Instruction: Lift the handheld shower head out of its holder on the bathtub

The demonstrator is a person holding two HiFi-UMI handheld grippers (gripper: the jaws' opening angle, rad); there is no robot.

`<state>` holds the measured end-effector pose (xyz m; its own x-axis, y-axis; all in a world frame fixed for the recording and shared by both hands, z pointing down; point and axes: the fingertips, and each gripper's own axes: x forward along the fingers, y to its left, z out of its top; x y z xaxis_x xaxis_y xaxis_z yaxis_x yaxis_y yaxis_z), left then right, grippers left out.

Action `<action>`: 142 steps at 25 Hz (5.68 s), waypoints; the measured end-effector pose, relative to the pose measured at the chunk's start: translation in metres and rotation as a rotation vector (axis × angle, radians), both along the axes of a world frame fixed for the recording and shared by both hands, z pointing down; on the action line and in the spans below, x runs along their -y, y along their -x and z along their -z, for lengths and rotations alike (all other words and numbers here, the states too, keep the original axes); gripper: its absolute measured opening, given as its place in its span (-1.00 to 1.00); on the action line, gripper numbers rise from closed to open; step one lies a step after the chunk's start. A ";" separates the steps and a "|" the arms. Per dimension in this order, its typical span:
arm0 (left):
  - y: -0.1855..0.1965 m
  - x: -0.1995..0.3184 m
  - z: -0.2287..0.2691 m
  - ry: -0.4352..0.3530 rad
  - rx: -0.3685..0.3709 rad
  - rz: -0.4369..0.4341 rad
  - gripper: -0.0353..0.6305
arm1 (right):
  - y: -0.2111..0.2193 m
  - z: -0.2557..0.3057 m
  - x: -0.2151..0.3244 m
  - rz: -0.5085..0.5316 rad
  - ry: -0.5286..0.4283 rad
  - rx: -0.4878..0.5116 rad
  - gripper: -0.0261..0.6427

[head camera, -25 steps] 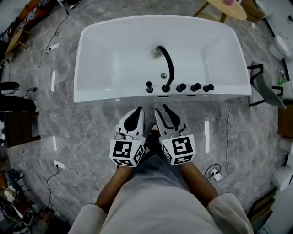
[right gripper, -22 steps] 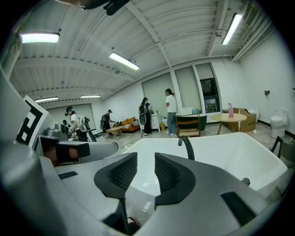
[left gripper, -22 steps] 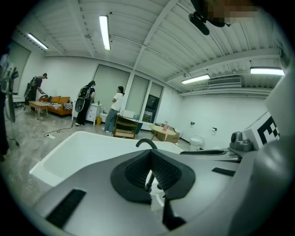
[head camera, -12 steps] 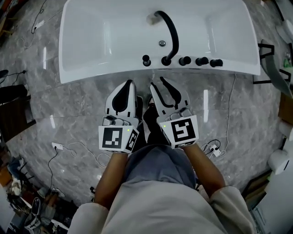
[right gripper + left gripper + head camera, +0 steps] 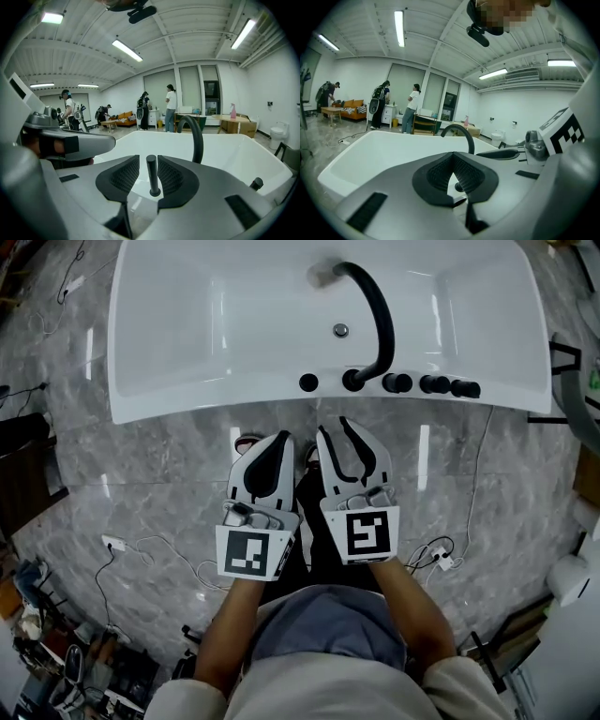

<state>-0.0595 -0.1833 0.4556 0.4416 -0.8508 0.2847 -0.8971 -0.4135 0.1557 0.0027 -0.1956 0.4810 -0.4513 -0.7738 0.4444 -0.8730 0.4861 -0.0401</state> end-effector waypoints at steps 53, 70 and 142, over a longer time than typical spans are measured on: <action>0.024 0.055 -0.173 0.113 -0.057 0.055 -0.88 | 0.023 -0.207 0.072 -0.063 0.004 -0.052 -0.52; 0.025 0.067 -0.171 0.115 -0.059 0.077 -0.88 | 0.022 -0.204 0.068 -0.010 0.021 -0.056 -0.53; 0.017 0.053 0.024 0.083 -0.204 -0.022 -0.88 | 0.005 0.097 0.020 0.057 -0.061 0.017 -0.53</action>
<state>-0.0760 -0.2364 0.4320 0.5153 -0.8178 0.2561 -0.8346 -0.4109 0.3670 -0.0027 -0.2159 0.3842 -0.5025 -0.7722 0.3889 -0.8433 0.5370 -0.0234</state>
